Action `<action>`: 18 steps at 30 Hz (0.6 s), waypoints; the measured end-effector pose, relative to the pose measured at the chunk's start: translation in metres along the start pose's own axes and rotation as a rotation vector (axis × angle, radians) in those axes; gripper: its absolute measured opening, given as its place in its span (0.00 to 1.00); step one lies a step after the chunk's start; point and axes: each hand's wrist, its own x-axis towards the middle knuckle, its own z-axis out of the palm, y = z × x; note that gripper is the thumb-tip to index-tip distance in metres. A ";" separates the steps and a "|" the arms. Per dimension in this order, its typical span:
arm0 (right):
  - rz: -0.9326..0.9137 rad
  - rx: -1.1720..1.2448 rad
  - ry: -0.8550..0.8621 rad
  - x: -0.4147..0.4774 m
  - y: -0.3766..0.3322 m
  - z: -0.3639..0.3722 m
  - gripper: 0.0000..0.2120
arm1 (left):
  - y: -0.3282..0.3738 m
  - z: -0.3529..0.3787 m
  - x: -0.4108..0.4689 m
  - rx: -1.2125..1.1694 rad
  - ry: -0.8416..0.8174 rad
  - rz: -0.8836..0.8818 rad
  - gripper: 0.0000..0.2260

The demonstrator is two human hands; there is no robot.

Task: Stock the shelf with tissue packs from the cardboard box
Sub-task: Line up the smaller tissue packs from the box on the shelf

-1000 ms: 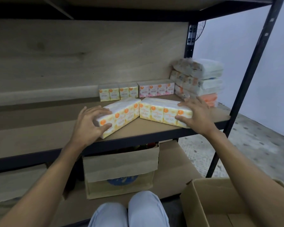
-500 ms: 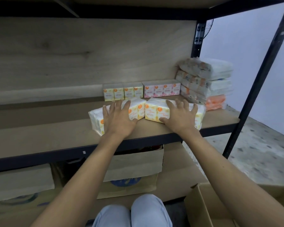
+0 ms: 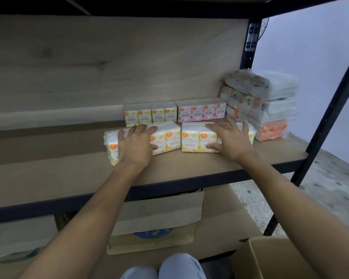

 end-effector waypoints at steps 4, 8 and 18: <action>-0.003 0.000 -0.024 0.021 0.001 0.008 0.31 | -0.002 0.011 0.013 0.037 0.011 0.023 0.26; -0.018 0.061 -0.047 0.043 0.010 0.024 0.32 | -0.002 0.023 0.032 0.019 0.011 0.038 0.27; -0.073 0.205 -0.068 0.087 0.038 0.051 0.29 | -0.006 0.048 0.075 -0.105 -0.114 0.010 0.27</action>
